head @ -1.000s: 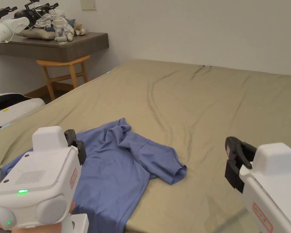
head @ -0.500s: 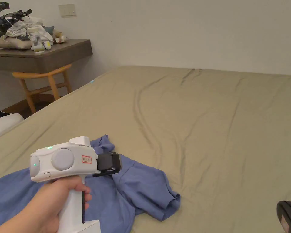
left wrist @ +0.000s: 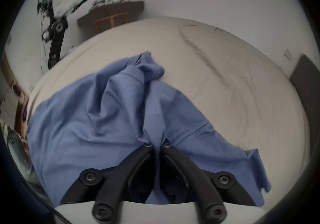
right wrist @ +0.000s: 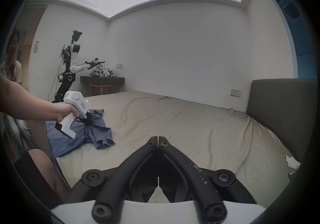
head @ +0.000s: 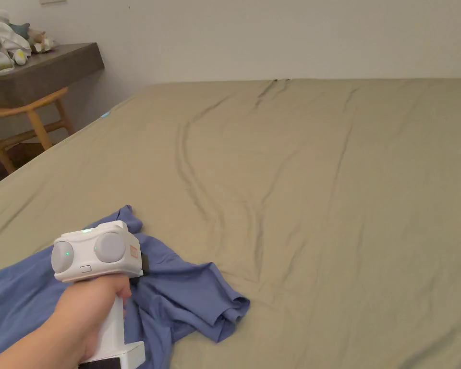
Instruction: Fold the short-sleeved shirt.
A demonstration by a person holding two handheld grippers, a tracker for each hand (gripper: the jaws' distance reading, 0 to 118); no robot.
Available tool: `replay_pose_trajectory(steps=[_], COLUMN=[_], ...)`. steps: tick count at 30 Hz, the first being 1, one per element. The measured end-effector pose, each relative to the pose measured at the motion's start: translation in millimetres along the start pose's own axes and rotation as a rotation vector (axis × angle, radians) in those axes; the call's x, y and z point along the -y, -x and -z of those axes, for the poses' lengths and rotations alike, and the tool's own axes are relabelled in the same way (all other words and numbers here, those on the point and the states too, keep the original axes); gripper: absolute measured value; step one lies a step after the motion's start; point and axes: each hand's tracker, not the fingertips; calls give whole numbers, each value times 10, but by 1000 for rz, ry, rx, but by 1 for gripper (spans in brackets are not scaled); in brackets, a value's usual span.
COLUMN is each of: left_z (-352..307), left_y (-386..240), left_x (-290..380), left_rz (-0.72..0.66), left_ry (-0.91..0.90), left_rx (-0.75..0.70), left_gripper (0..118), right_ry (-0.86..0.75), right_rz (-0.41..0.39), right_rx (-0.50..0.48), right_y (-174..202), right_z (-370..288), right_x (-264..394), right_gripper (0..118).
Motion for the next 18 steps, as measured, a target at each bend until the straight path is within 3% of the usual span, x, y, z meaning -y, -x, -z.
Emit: replay_pose_trajectory(steps=[7, 11, 13, 18], left_z=[-976, -1767, -2117, -2828], left_y=[-210, -560, -794, -1879], left_x=[-412, -723, -807, -716], left_rz=[63, 65, 44, 276], left_ry=[-239, -405, -438, -537], left_rx=[52, 127, 287, 461], left_gripper=[3, 2, 2, 2], right_ry=[-41, -60, -75, -94], right_rz=[36, 107, 110, 196], right_rx=[8, 41, 83, 156], right_y=[-69, -183, -267, -530], right_z=[-158, -215, -251, -372], right_x=[-82, -100, -82, -64], right_gripper=[2, 2, 2, 2])
